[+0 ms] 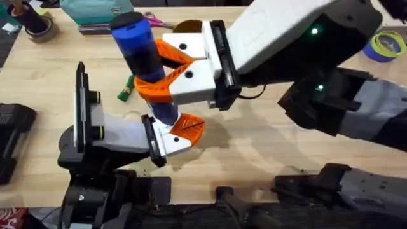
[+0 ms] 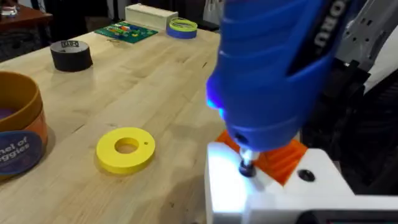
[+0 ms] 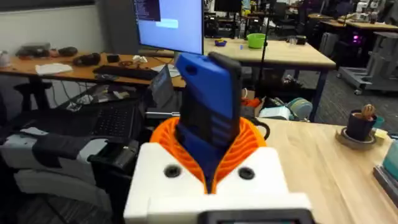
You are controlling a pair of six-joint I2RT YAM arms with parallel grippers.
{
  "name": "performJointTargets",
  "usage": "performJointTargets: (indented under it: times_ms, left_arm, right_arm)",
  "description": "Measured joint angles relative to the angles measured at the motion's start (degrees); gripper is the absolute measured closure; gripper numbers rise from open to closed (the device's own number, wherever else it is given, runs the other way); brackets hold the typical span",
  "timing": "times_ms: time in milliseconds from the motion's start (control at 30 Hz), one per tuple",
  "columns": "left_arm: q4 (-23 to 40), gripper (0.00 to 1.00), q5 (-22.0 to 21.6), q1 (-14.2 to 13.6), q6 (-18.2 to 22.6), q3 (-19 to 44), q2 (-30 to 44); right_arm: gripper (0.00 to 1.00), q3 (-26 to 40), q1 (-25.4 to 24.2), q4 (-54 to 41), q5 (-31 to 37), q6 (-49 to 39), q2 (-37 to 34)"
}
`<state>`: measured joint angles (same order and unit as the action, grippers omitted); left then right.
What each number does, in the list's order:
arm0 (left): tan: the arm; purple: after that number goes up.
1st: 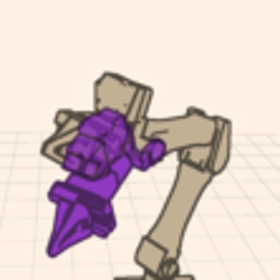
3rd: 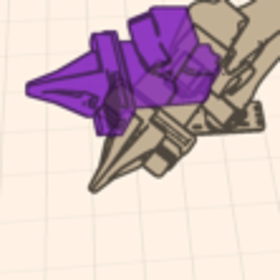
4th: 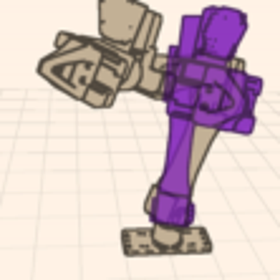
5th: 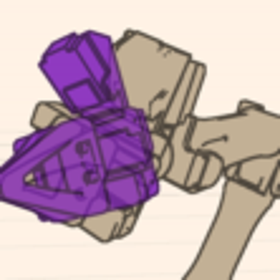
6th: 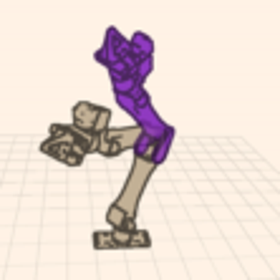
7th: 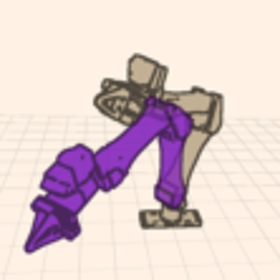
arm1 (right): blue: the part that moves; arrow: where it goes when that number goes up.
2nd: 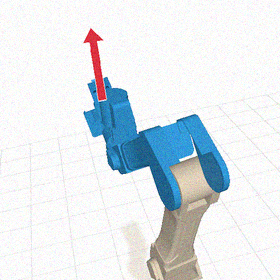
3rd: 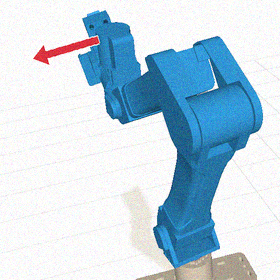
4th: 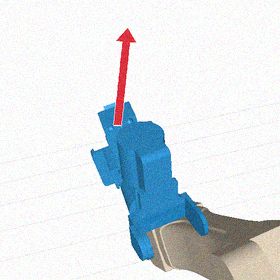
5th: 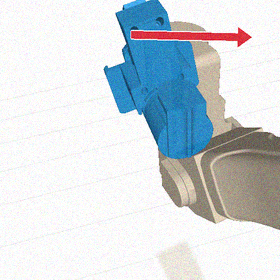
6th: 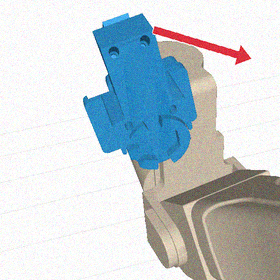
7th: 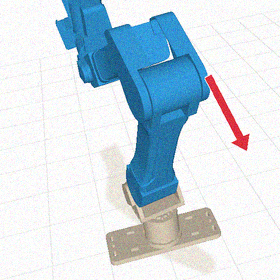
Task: Pick up the gripper from the table and insert it into the empty holder that is missing its gripper. Then pick up a screw, insert it into the mounting hole, and use the screwdriver to tighten it. Finally, clean up the table by picking up the vegetable and placing it into the bucket.
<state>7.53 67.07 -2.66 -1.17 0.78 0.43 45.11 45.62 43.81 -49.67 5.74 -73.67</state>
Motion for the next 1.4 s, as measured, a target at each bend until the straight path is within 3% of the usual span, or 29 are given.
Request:
performJointTargets:
  times_ms: [400, 1400]
  left_arm:
    - [0.0, 0.984, 0.0, 0.0, -0.3, 0.0, 0.0]
    - [0.0, 0.984, 0.4, 0.0, -0.4, 0.0, 0.3]
  right_arm:
    - [0.976, 0.6, -1.8, -2.7, -1.5, 0.0, 0.2]
    - [0.976, 0.6, -0.6, -2.3, -2.2, -0.2, 0.2]
